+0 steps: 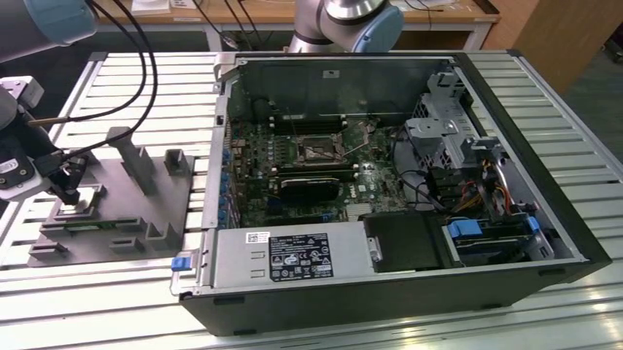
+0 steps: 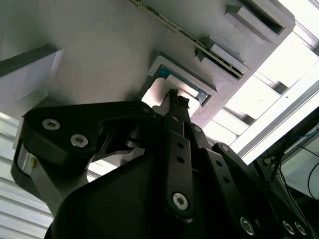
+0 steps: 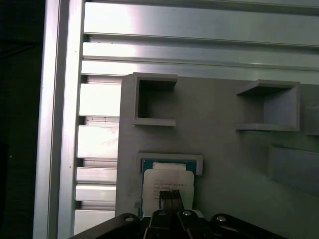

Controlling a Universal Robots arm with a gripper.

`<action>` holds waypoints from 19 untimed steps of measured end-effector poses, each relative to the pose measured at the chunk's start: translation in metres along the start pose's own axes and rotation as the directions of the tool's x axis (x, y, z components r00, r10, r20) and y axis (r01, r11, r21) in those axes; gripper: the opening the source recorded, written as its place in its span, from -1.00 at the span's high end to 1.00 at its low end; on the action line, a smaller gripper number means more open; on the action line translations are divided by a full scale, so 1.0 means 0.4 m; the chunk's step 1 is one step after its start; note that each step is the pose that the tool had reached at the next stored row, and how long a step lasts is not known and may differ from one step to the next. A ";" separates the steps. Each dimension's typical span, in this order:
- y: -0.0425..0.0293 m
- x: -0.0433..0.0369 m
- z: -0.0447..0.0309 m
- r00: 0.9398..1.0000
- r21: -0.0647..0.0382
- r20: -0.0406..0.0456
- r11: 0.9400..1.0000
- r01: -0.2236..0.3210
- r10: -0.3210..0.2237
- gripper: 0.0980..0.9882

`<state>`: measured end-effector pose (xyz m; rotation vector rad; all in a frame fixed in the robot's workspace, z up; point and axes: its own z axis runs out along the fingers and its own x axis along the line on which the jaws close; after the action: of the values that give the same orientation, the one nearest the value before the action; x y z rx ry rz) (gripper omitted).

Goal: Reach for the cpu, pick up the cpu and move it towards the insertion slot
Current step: 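Pick up the cpu and move it towards the insertion slot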

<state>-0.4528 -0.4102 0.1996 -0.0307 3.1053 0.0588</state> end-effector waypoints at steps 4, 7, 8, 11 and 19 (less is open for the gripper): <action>0.000 0.000 0.000 1.000 0.000 0.000 1.000 0.000 0.000 0.85; 0.000 0.000 0.001 1.000 0.000 0.000 1.000 0.000 0.000 0.57; 0.000 0.000 0.001 1.000 0.000 0.000 1.000 0.000 0.000 0.44; 0.000 0.000 0.001 1.000 0.000 0.000 1.000 0.000 0.000 0.04; 0.000 0.000 0.002 1.000 0.000 0.000 1.000 -0.005 0.005 -0.23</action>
<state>-0.4528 -0.4103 0.1987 -0.0230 3.1052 0.0588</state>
